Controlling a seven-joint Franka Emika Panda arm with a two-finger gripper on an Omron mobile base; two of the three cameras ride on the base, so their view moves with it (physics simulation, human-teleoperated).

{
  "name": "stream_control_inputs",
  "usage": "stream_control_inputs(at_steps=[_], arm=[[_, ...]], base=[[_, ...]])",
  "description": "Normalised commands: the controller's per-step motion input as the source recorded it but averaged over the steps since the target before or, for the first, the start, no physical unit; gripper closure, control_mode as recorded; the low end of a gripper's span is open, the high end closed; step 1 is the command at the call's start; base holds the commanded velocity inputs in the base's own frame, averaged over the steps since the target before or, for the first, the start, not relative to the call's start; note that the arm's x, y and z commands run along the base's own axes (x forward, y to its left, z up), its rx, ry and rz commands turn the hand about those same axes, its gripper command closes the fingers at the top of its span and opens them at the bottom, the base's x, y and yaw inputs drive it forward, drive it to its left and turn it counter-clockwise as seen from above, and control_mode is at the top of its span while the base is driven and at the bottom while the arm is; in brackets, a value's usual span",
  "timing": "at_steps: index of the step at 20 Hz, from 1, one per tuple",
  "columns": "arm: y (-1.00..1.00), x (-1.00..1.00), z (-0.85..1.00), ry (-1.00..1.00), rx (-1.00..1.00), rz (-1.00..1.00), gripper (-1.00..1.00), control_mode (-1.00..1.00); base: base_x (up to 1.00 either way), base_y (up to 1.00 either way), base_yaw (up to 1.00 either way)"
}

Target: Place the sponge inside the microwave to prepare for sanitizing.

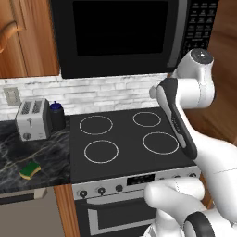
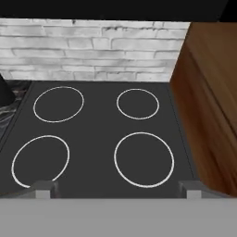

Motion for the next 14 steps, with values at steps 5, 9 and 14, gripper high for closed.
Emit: stream_control_inputs(at_steps=[5,9,14], arm=[[-0.37,0.01,0.79,0.01,0.00,-0.16,-1.00,-1.00],[-0.34,0.04,0.73,0.06,0.00,-0.18,-1.00,-1.00],[-0.11,0.05,0.44,-0.11,0.00,-0.11,-1.00,-1.00]], base=[[0.00,0.00,0.00],[0.00,0.00,0.00],[0.00,0.00,0.00]])
